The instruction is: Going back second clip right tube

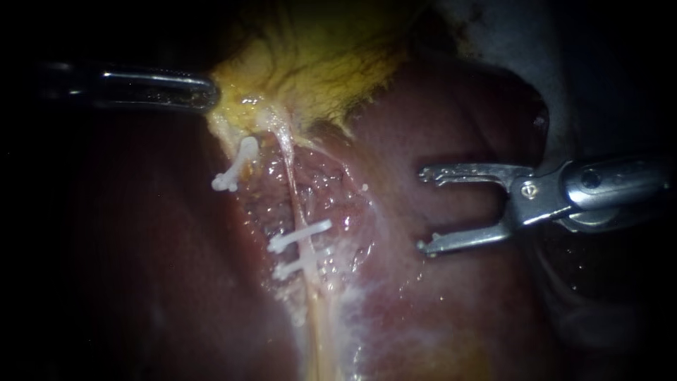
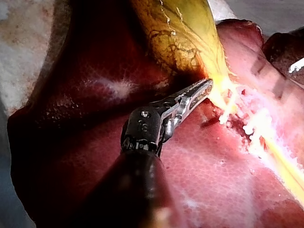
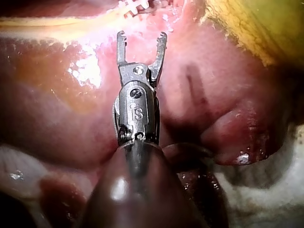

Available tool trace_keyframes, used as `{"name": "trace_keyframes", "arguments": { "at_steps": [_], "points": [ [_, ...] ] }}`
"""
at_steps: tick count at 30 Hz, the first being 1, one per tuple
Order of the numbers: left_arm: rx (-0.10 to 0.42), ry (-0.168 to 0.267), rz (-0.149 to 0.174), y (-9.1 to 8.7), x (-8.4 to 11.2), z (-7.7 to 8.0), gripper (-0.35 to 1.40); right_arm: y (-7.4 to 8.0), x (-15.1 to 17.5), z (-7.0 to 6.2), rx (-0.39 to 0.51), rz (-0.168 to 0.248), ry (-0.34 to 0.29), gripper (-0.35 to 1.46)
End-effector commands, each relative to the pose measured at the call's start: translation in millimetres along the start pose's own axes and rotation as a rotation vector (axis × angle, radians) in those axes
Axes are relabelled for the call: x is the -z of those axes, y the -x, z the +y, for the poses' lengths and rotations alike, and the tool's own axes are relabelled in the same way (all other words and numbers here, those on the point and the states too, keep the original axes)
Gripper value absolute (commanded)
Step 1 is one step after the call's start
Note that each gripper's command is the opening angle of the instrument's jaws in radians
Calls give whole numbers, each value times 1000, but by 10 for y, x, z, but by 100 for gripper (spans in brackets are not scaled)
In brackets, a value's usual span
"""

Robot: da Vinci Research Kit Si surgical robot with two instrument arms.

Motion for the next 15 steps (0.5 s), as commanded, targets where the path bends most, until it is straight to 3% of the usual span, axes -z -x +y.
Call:
{"name": "trace_keyframes", "arguments": {
  "at_steps": [1, 11, 15],
  "points": [
    [-3, 7, 0, -3, -5, 0, -35, 0, 0, 0, 0, 0, -1, 60],
    [-21, -14, 17, -35, -54, 4, -35, 0, 1, -4, 1, 0, -5, 60],
    [-24, -14, 23, -39, -59, 7, -35, 0, 1, -5, 1, -2, -5, 60]
  ]
}}
